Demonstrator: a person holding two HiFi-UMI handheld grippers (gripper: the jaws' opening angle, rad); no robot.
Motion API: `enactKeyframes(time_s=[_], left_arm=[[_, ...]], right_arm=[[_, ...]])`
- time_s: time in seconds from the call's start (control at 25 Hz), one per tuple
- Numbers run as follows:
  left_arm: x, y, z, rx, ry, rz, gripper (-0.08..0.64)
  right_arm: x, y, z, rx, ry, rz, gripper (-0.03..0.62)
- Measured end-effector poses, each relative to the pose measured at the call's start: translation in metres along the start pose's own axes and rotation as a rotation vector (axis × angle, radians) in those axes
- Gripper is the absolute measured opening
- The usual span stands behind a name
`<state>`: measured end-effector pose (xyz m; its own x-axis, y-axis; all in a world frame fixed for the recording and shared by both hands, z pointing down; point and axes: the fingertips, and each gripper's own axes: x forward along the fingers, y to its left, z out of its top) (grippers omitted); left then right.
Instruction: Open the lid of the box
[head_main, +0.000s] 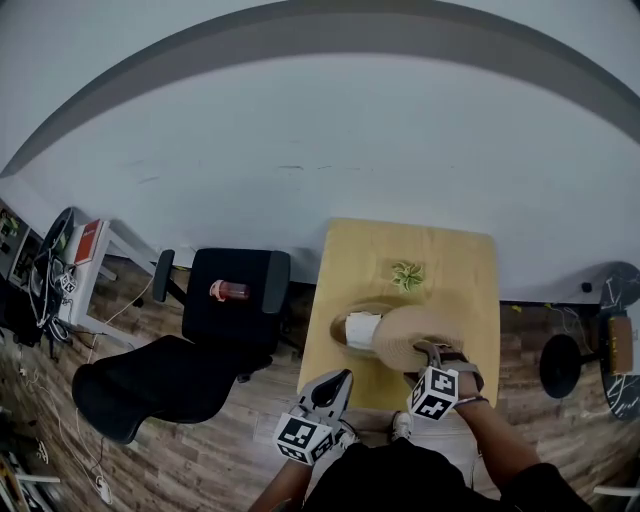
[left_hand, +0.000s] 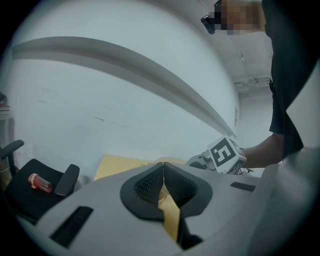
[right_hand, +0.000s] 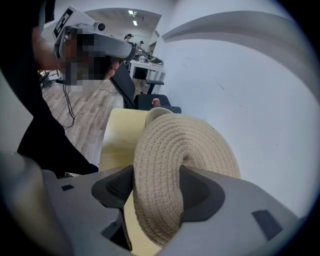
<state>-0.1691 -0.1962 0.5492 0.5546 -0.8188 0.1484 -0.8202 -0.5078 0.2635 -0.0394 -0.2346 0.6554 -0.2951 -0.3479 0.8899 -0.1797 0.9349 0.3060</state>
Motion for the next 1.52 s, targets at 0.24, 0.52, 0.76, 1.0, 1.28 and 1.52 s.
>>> enactKeyframes(time_s=[0.24, 0.52, 0.76, 1.0, 1.28, 1.52], left_arm=[[0.028, -0.011, -0.001, 0.005, 0.022, -0.031, 0.02], [0.05, -0.025, -0.008, 0.0, 0.053, -0.056, 0.02], [0.066, -0.034, -0.006, -0.011, 0.054, -0.067, 0.02], [0.078, -0.033, -0.006, -0.025, 0.067, -0.054, 0.02], [0.082, -0.031, -0.009, -0.045, 0.073, -0.028, 0.02], [0.089, -0.033, -0.006, -0.046, 0.065, -0.02, 0.02]], right_arm=[[0.0, 0.001, -0.04, 0.022, 0.026, 0.039, 0.301], [0.003, -0.001, -0.083, 0.042, 0.065, 0.049, 0.301], [0.017, 0.006, -0.113, 0.045, 0.111, 0.082, 0.301], [0.045, 0.017, -0.133, 0.066, 0.123, 0.164, 0.301], [0.071, 0.016, -0.147, 0.087, 0.112, 0.223, 0.301], [0.084, 0.005, -0.157, 0.082, 0.116, 0.228, 0.305]])
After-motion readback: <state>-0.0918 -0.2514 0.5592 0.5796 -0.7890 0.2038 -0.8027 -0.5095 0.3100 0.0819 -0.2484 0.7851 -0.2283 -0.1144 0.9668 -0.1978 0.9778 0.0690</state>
